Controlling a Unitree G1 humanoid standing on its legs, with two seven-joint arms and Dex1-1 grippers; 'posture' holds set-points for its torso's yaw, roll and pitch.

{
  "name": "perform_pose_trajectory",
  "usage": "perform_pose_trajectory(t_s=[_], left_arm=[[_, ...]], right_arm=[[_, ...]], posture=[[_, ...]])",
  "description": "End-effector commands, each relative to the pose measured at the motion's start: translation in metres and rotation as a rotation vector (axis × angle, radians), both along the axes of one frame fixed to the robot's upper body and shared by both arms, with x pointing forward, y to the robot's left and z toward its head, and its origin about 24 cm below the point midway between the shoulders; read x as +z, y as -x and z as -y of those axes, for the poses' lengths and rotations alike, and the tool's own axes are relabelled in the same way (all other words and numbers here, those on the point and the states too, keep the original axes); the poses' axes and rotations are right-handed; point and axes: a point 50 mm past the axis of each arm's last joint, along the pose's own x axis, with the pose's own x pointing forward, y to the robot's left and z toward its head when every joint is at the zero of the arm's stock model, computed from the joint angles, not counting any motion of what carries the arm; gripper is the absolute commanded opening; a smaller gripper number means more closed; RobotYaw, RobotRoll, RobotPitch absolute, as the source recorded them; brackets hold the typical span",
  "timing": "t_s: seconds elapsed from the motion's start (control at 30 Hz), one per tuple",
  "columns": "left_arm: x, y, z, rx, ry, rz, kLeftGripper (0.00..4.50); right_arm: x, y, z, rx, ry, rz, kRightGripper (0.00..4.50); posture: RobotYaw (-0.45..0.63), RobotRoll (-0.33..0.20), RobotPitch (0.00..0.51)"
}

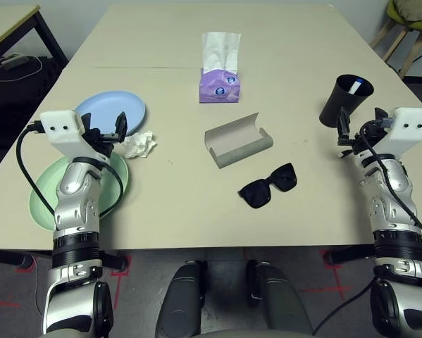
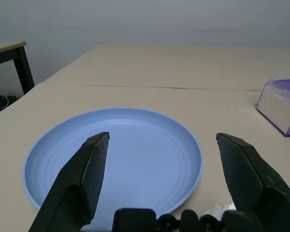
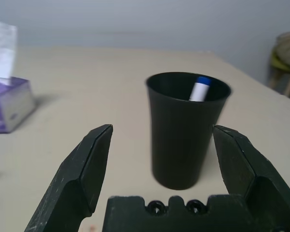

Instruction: Organize and tidy the items on the table.

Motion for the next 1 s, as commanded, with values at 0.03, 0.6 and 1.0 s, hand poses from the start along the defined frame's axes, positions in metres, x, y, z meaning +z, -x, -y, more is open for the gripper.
perform_pose_trajectory(t_s=[0.03,0.6,1.0], left_arm=[[-0.004,0.001,0.001,-0.013,-0.005,-0.017,4.5],[0.001,0.007,-0.004,-0.014,-0.049,-0.016,4.5],[0.003,0.011,-0.008,-0.006,-0.067,-0.023,4.5]], right_arm=[[0.0,0.007,-0.006,0.189,0.035,-0.008,4.48],[0.016,0.016,-0.049,0.882,0.232,-0.073,4.48],[0.02,0.028,-0.06,1.146,0.448,-0.111,4.48]], posture=[[0.07,0.0,0.108],[0.12,0.0,0.12],[0.13,0.0,0.124]])
